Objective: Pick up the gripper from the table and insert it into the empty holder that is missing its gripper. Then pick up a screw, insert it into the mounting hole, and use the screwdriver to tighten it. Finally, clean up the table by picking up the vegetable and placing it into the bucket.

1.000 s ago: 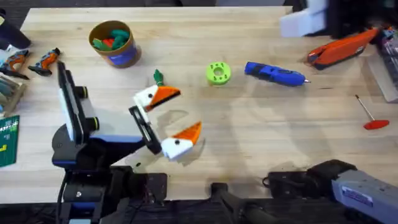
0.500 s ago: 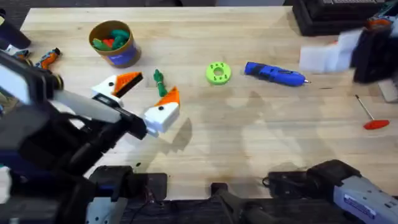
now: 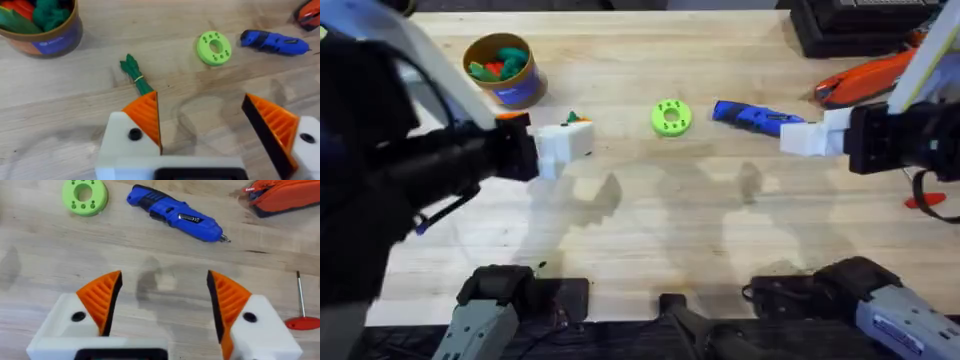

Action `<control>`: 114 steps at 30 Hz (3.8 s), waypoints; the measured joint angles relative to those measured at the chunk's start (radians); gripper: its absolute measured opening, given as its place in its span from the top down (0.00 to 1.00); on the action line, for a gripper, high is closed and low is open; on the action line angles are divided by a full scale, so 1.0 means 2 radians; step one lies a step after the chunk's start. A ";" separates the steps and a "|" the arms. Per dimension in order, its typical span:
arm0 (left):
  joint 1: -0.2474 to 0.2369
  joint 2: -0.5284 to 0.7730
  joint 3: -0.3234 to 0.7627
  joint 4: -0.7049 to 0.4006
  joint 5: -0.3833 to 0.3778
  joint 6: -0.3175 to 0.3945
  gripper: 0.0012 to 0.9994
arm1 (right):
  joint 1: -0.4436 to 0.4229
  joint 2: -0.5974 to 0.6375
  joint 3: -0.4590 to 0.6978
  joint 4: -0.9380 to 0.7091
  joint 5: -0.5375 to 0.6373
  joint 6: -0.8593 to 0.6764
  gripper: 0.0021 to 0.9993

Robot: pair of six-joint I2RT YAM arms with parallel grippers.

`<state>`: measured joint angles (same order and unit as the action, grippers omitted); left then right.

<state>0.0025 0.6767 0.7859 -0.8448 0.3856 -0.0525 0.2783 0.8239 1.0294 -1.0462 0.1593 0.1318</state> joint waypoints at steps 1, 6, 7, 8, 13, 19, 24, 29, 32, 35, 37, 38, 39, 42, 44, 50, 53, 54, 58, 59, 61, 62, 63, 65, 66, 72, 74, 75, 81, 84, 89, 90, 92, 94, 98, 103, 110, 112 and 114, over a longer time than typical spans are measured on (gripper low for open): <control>0.000 0.010 0.000 0.001 -0.002 0.000 0.01 | 0.000 0.000 0.000 0.000 0.000 0.000 0.04; 0.000 0.061 0.000 0.025 -0.009 0.000 0.01 | 0.000 0.000 0.000 -0.001 0.000 0.002 0.04; 0.000 0.068 0.000 0.027 -0.013 0.000 0.01 | 0.000 0.000 0.000 -0.001 0.000 0.002 0.04; 0.000 0.075 0.001 0.025 -0.019 0.000 0.01 | 0.000 0.000 0.000 -0.001 0.000 0.002 0.04; -0.013 0.130 0.035 -0.007 -0.060 -0.022 0.01 | 0.000 0.000 0.000 -0.001 0.000 0.002 0.04; -0.065 0.225 0.106 -0.040 -0.156 -0.089 0.01 | 0.000 0.000 0.000 -0.001 0.000 0.002 0.04; -0.101 0.310 0.141 -0.030 -0.203 -0.145 0.01 | 0.000 0.000 0.000 -0.001 0.000 0.002 0.04; -0.103 0.390 0.145 -0.011 -0.218 -0.212 0.01 | 0.000 0.000 0.000 -0.001 0.000 0.002 0.04; -0.103 0.430 0.145 0.006 -0.218 -0.238 0.01 | 0.000 0.000 0.000 -0.001 0.000 0.002 0.04; -0.103 0.462 0.145 0.023 -0.215 -0.253 0.01 | 0.000 0.000 0.000 -0.001 0.000 0.002 0.04; -0.103 0.479 0.145 0.028 -0.213 -0.258 0.01 | 0.000 0.000 0.000 -0.001 0.000 0.002 0.04; -0.103 0.487 0.145 0.028 -0.213 -0.259 0.01 | 0.000 0.000 0.000 -0.001 0.000 0.002 0.04; -0.103 0.495 0.145 0.028 -0.212 -0.261 0.01 | 0.000 0.000 0.000 -0.001 0.000 0.002 0.04; -0.103 0.511 0.145 0.030 -0.211 -0.265 0.03 | 0.000 0.000 0.000 -0.001 0.000 0.002 0.04; -0.103 0.515 0.145 0.033 -0.211 -0.266 0.08 | 0.000 0.000 0.000 -0.001 0.000 0.002 0.04; -0.103 0.515 0.145 0.047 -0.208 -0.269 0.76 | 0.000 0.000 0.000 -0.001 0.000 0.002 0.04; -0.103 0.515 0.145 0.049 -0.207 -0.270 0.98 | 0.000 0.000 0.000 -0.001 0.000 0.002 0.04; -0.103 0.515 0.145 0.048 -0.206 -0.270 0.99 | 0.000 0.000 0.000 -0.001 0.000 0.002 0.04; -0.103 0.515 0.145 0.049 -0.206 -0.270 0.98 | 0.000 0.000 0.000 -0.001 0.000 0.002 0.04; -0.103 0.515 0.145 0.049 -0.206 -0.270 0.98 | 0.000 0.000 0.000 -0.001 0.000 0.002 0.04; -0.103 0.515 0.145 0.048 -0.206 -0.269 0.98 | 0.000 0.000 0.000 -0.001 0.000 0.002 0.04; -0.103 0.515 0.145 0.048 -0.206 -0.269 0.98 | 0.000 0.000 0.000 -0.001 0.000 0.002 0.04; -0.103 0.515 0.145 0.046 -0.206 -0.269 0.98 | 0.000 0.000 0.000 -0.001 0.000 0.002 0.04; -0.101 0.511 0.146 0.037 -0.205 -0.269 0.98 | 0.000 0.000 0.000 -0.001 0.000 0.002 0.04; -0.098 0.506 0.147 0.032 -0.205 -0.268 0.98 | 0.000 0.000 0.000 -0.001 0.000 0.002 0.04; -0.069 0.433 0.184 0.006 -0.204 -0.235 0.98 | 0.000 0.000 0.000 -0.001 0.000 0.002 0.04; -0.058 0.399 0.204 0.005 -0.204 -0.212 0.98 | 0.000 0.000 0.000 -0.001 0.000 0.002 0.04; -0.053 0.384 0.213 0.006 -0.204 -0.200 0.98 | 0.000 0.000 0.000 -0.001 0.000 0.002 0.04; -0.020 0.316 0.247 0.025 -0.232 -0.125 0.98 | 0.000 0.000 0.000 -0.001 0.000 0.002 0.04; 0.003 0.311 0.247 0.046 -0.245 -0.087 0.98 | 0.000 0.000 0.000 -0.001 0.000 0.002 0.04; 0.035 0.342 0.247 0.073 -0.255 -0.045 0.98 | 0.000 0.000 0.000 -0.001 0.000 0.002 0.04; 0.040 0.351 0.247 0.078 -0.255 -0.041 0.98 | 0.000 0.000 0.000 -0.001 0.000 0.002 0.04; 0.051 0.374 0.247 0.090 -0.255 -0.034 0.98 | 0.000 0.000 0.000 -0.001 0.000 0.002 0.04; 0.063 0.399 0.247 0.100 -0.256 -0.029 0.98 | 0.000 0.000 0.000 -0.001 0.000 0.002 0.04; 0.077 0.440 0.247 0.124 -0.257 -0.025 0.98 | 0.000 0.000 0.000 -0.001 0.000 0.002 0.04; 0.078 0.467 0.247 0.137 -0.257 -0.022 0.98 | 0.000 0.000 0.000 -0.001 0.000 0.002 0.04; 0.078 0.469 0.247 0.129 -0.257 -0.019 0.36 | 0.000 0.000 0.000 -0.001 0.000 0.002 0.04; 0.078 0.468 0.247 0.120 -0.256 -0.020 0.06 | 0.000 0.000 0.000 -0.001 0.000 0.002 0.04; 0.078 0.463 0.247 0.109 -0.253 -0.021 0.02 | 0.000 0.000 0.000 -0.001 0.000 0.002 0.04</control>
<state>0.1585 1.6018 1.2804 -0.6271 -0.1195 -0.0941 0.2783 0.8239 1.0294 -1.0481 0.1596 0.1352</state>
